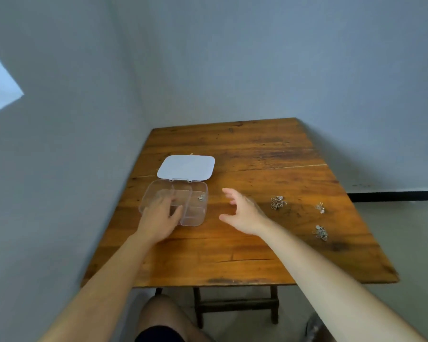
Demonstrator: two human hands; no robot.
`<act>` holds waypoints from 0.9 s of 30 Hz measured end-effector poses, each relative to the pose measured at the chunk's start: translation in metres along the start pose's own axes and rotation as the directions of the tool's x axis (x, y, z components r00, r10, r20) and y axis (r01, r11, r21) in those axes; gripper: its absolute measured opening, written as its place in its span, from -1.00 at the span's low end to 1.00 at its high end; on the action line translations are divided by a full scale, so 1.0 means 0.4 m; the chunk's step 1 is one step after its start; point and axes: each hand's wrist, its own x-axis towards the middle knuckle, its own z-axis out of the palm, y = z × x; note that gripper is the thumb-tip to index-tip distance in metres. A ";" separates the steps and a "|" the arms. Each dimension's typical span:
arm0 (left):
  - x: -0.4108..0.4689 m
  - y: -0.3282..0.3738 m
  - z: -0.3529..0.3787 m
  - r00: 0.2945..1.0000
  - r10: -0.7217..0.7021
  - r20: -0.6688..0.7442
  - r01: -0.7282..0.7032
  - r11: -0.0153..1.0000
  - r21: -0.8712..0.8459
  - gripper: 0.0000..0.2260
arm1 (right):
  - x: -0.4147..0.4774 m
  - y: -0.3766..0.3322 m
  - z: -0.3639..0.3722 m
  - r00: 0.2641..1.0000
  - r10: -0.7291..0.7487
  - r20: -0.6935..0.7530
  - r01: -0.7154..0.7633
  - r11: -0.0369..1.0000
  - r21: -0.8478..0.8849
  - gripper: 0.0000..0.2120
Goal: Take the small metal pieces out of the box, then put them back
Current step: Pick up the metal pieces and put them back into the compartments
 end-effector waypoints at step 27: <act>0.137 0.105 0.005 0.944 -0.112 0.310 0.138 0.989 -0.061 -0.81 | 0.021 0.015 0.080 0.998 -0.047 -0.044 0.043 0.996 -0.080 0.02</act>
